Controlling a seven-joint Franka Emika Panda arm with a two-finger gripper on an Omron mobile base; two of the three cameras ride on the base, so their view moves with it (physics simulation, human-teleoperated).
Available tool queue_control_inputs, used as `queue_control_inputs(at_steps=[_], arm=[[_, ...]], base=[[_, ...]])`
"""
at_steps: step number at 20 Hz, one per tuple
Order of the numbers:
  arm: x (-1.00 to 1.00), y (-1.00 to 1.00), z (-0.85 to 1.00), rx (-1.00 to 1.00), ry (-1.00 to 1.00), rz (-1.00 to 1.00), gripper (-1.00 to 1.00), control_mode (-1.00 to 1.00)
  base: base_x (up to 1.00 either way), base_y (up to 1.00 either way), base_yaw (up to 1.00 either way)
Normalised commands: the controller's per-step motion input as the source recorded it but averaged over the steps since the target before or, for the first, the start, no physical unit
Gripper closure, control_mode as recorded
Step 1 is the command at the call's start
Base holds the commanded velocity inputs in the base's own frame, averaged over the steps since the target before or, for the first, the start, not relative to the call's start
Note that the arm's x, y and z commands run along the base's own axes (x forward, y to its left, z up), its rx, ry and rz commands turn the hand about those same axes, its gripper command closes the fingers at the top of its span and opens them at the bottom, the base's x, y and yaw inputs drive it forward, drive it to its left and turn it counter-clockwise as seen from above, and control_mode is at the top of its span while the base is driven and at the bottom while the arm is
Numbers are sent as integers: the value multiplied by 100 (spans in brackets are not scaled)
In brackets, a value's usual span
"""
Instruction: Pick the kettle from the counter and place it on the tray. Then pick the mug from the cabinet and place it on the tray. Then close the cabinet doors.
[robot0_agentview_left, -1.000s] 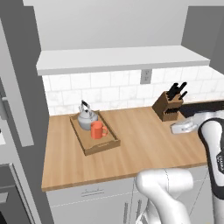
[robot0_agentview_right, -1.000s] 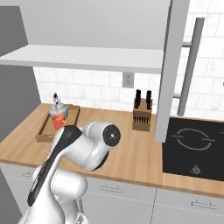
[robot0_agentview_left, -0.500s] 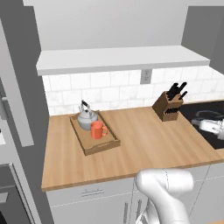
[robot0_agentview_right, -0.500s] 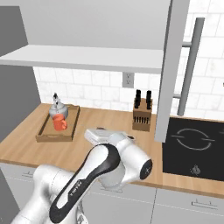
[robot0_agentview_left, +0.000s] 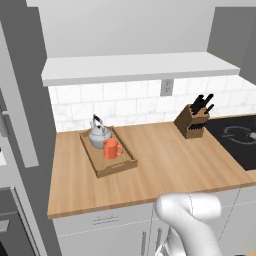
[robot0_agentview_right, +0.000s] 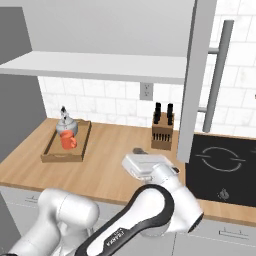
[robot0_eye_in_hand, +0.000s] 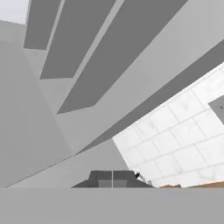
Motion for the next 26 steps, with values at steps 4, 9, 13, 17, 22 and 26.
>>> queue_control_inputs(at_steps=[4,9,13,17,22,26], arm=[[-3,-54,5,12,0,0,100,-100],[7,-17,-3,10,0,1,100,-100],[0,-34,0,23,-1,5,100,-100],[13,-35,1,31,0,4,100,-100],[3,-44,27,34,-7,4,100,-100],[0,-51,43,27,0,5,100,-100]], base=[[0,0,0],[0,0,0],[0,0,0],[0,0,0],[0,0,0],[0,0,0]])
